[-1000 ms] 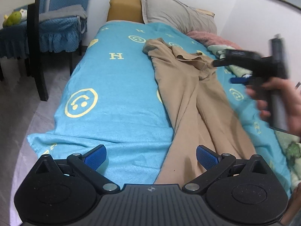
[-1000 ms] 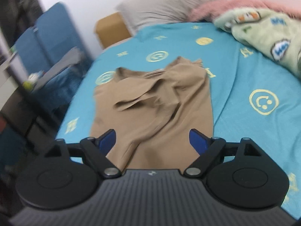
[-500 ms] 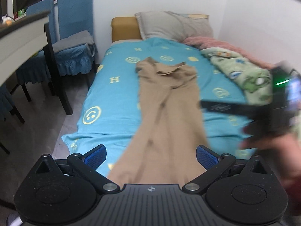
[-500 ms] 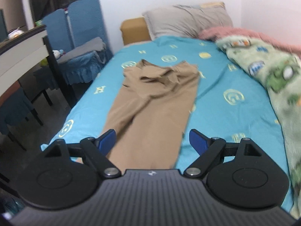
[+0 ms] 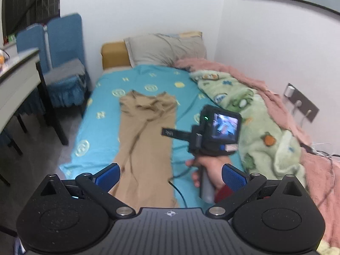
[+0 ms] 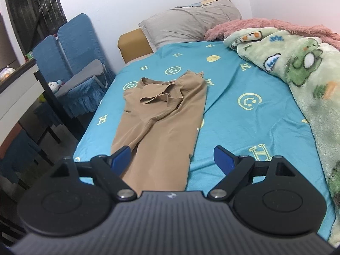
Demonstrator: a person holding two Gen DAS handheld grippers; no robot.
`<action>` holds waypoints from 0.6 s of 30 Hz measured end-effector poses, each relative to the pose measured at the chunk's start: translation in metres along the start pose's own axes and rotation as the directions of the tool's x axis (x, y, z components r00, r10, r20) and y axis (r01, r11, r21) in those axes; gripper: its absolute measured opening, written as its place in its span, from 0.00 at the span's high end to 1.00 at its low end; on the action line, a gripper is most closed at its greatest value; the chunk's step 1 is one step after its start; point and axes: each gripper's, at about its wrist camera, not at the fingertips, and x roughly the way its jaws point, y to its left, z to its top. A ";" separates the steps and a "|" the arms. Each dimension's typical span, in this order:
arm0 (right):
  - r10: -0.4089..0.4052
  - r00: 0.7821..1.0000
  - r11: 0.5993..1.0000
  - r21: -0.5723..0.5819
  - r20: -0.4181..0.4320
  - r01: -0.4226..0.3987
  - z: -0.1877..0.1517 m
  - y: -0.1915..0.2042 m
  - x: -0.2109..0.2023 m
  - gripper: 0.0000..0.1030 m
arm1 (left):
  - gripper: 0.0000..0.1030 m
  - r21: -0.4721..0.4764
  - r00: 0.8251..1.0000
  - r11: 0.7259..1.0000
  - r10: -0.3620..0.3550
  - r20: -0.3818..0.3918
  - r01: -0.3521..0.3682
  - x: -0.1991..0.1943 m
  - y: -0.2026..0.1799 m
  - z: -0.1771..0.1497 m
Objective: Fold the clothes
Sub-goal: 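Move both grippers to the hem end of the tan shirt strip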
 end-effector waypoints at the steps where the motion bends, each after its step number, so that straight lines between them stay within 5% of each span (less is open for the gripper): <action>1: -0.001 1.000 1.000 -0.003 0.003 0.001 0.000 0.000 -0.001 0.16 | 0.00 -0.005 1.000 1.000 -0.010 0.002 0.010 -0.002 -0.001 -0.002; 5: -0.005 1.000 1.000 -0.009 0.012 0.005 -0.002 -0.002 -0.008 0.16 | 0.00 -0.027 0.999 0.999 -0.038 0.016 0.039 -0.007 -0.006 -0.010; 8: 0.006 1.000 1.000 0.006 0.009 -0.006 -0.006 -0.006 -0.015 0.16 | 0.00 -0.039 0.994 0.995 -0.098 -0.055 0.096 0.005 -0.005 -0.009; 12: 0.023 1.000 0.999 0.034 -0.016 -0.022 -0.014 -0.011 -0.025 0.16 | 0.00 -0.056 0.993 0.991 -0.118 0.002 0.118 0.025 0.022 -0.009; 16: 0.040 0.998 0.995 0.092 -0.048 -0.035 -0.026 -0.021 -0.037 0.16 | 0.00 -0.100 0.973 0.982 -0.175 -0.147 0.161 0.099 0.080 -0.011; 18: 0.033 0.998 0.993 0.113 -0.062 -0.026 -0.034 -0.024 -0.040 0.16 | 0.00 -0.147 0.969 0.981 -0.153 -0.193 0.126 0.138 0.117 -0.017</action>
